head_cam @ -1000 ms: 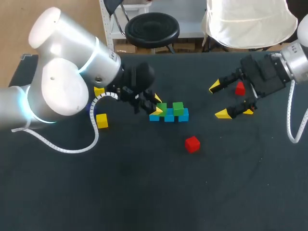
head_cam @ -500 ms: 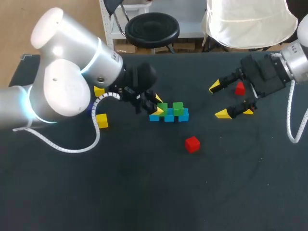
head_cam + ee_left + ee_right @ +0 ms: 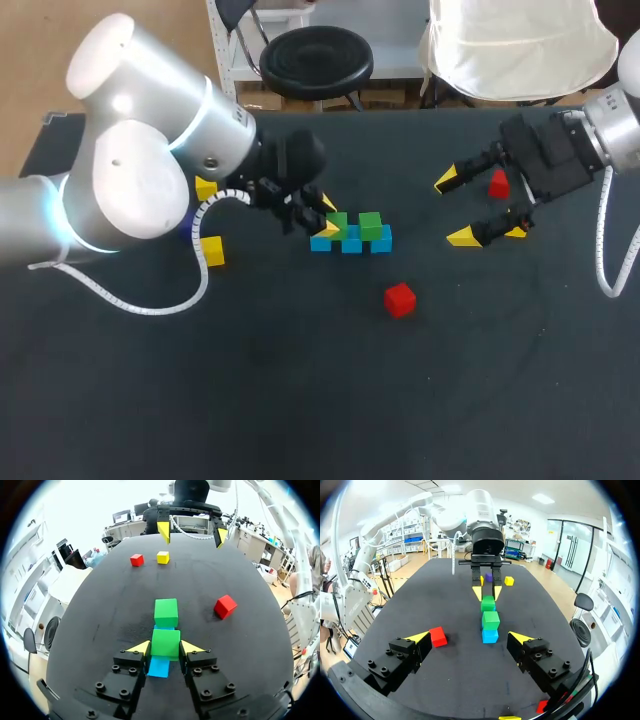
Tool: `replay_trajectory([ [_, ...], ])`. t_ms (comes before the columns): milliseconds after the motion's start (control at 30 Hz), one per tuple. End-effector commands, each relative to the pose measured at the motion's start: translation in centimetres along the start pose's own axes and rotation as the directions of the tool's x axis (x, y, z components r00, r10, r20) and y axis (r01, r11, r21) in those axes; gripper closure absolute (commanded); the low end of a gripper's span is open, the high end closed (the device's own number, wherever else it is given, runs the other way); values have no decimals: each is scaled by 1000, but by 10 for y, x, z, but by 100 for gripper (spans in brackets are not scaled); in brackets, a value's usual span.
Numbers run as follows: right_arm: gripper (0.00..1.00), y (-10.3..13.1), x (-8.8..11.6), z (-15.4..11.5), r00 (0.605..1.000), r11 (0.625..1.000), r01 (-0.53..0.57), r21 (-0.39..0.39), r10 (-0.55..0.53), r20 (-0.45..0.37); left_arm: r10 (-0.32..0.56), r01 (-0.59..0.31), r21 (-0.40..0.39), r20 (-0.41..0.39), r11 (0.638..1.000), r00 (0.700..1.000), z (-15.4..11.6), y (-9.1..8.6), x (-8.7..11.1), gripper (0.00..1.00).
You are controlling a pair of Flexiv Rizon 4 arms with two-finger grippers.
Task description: Place the blue cubes, place green cubes on the blue cubes, place the yellow cubes on the green cubes, then place the red cubes on the yellow cubes, and place purple cube on the red cubes.
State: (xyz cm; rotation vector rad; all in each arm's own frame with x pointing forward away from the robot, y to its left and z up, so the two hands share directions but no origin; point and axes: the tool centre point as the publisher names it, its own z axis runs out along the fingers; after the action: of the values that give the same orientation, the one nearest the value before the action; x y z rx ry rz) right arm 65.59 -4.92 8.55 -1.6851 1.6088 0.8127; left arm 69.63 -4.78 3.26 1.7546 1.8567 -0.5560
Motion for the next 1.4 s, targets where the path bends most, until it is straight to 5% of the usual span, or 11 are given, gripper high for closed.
replay_trajectory([
  [33, 0, 0, 0, 1, 1000, 1000, 1, 0, -1, 2, -4, 4, 2, -6, 1000, 1000, 1, 2, -1, 82],
  [367, 0, 0, 0, 1, 1000, 1000, 1, 0, -1, 2, -3, 3, 4, 1, 1000, 1000, 1, 1, -2, 68],
  [867, 0, 0, 0, 1, 1000, 1000, 1, 0, -1, 2, -5, 5, 0, 4, 1000, 1000, 1, 1, -1, 65],
  [1033, 0, 0, 0, 1, 1000, 1000, 1, 0, -1, 2, -19, 19, -2, 35, 1000, 999, 2, 1, 3, 71],
  [1167, 0, 0, 0, 1, 1000, 1000, 1, 0, -1, 2, -15, 16, -2, 34, 1000, 999, 2, 1, 4, 100],
  [1400, 0, 0, 0, 1, 1000, 1000, 1, 0, -1, 2, -12, 12, -1, 33, 1000, 999, 3, 2, 5, 100],
])
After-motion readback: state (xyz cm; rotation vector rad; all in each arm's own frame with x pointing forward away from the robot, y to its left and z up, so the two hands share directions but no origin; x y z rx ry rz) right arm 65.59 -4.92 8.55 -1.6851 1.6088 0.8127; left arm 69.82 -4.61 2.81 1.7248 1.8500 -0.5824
